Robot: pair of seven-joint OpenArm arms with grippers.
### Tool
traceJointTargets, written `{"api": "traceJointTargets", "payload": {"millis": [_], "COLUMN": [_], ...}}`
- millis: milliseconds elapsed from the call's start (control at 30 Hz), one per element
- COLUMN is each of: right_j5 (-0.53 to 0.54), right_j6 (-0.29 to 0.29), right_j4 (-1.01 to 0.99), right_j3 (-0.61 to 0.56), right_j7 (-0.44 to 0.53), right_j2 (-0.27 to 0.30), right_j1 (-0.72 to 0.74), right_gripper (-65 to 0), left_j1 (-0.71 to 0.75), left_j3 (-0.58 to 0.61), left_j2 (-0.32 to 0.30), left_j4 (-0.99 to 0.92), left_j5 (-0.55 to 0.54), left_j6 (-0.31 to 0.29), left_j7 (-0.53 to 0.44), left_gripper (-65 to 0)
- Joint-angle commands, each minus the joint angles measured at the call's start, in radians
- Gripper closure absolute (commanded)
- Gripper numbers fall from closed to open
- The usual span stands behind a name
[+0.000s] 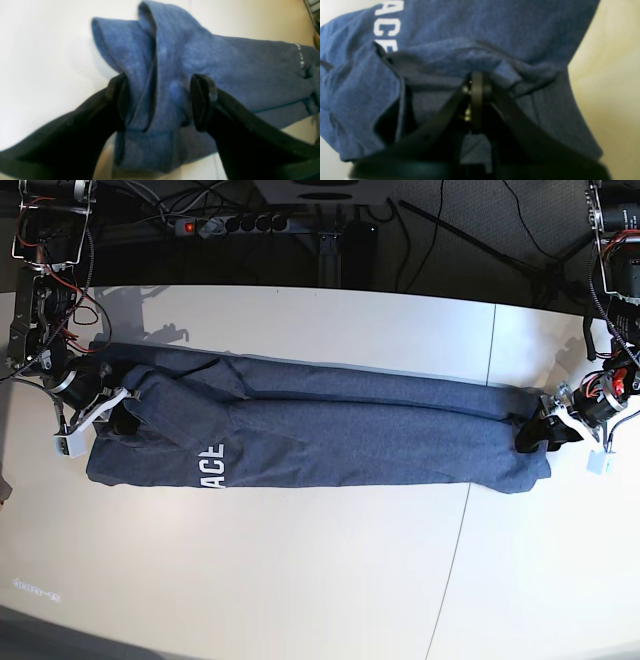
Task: Fold the T-shirt properly
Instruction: 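Grasp both strip ends and pull them straight with both grippers, then open the right gripper and release its strip end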
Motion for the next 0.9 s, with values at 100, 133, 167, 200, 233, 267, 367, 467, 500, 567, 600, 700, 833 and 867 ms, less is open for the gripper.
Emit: {"api": "traceJointTargets", "payload": {"millis": [100, 133, 167, 200, 233, 267, 367, 467, 500, 567, 600, 700, 833, 867], "right_j5": [-0.045, -0.045, -0.045, -0.045, -0.045, -0.045, -0.045, -0.031, -0.026, -0.001, 0.020, 0.081, 0.114, 0.122], "right_j6": [0.051, 0.051, 0.050, 0.051, 0.051, 0.051, 0.051, 0.051, 0.051, 0.051, 0.051, 0.051, 0.051, 0.051], "right_j4": [-0.003, -0.003, -0.003, -0.003, -0.003, -0.003, -0.003, -0.003, -0.003, -0.003, -0.003, 0.000, 0.042, 0.060], "right_j3": [0.002, 0.002, 0.002, 0.002, 0.002, 0.002, 0.002, 0.002, 0.002, 0.002, 0.002, 0.003, 0.006, 0.009], "right_j7": [-0.061, -0.061, -0.061, -0.061, -0.061, -0.061, -0.060, -0.061, -0.064, -0.063, -0.063, -0.063, -0.063, -0.063], "right_j2": [0.016, 0.016, 0.016, 0.016, 0.016, 0.016, 0.016, 0.016, 0.016, 0.016, 0.017, 0.016, 0.016, 0.016], "right_j1": [-0.003, -0.003, -0.003, -0.003, -0.003, -0.003, -0.003, -0.003, -0.003, -0.003, -0.003, -0.002, 0.000, 0.000], "right_gripper": [0.0, 0.0, 0.0, 0.0, 0.0, 0.0, 0.0, 0.0, 0.0, 0.0, 0.0, 0.0, 0.0, 0.0], "left_j1": [-0.005, -0.005, -0.005, -0.005, -0.005, -0.004, -0.005, -0.005, -0.005, -0.003, -0.002, -0.002, -0.002, -0.002], "left_j3": [0.002, 0.002, 0.002, 0.002, 0.002, 0.002, 0.002, 0.002, 0.002, 0.002, 0.002, 0.002, 0.002, 0.002], "left_j2": [0.003, 0.003, 0.002, 0.002, 0.002, 0.002, 0.002, 0.002, 0.002, 0.002, 0.002, 0.002, 0.002, 0.001], "left_j4": [0.005, 0.005, 0.005, 0.005, 0.005, 0.005, 0.005, 0.005, 0.005, 0.005, 0.005, 0.005, 0.005, 0.005], "left_j5": [0.027, 0.031, 0.035, 0.038, 0.038, 0.038, 0.045, 0.102, 0.122, 0.139, 0.138, 0.137, 0.138, 0.138], "left_j6": [0.009, 0.009, 0.009, 0.009, 0.009, 0.009, 0.009, 0.009, 0.009, 0.009, 0.009, 0.009, 0.009, 0.009], "left_j7": [0.049, 0.046, 0.042, 0.034, 0.022, 0.010, -0.042, -0.053, -0.052, -0.051, -0.051, -0.060, -0.064, -0.064], "left_gripper": [-39.9, -39.7, -37.8, -33.4, -26.1, -17.1, 0.0, 0.0, 0.0, 0.0, 0.0, 0.0, 0.0, 0.0]}}
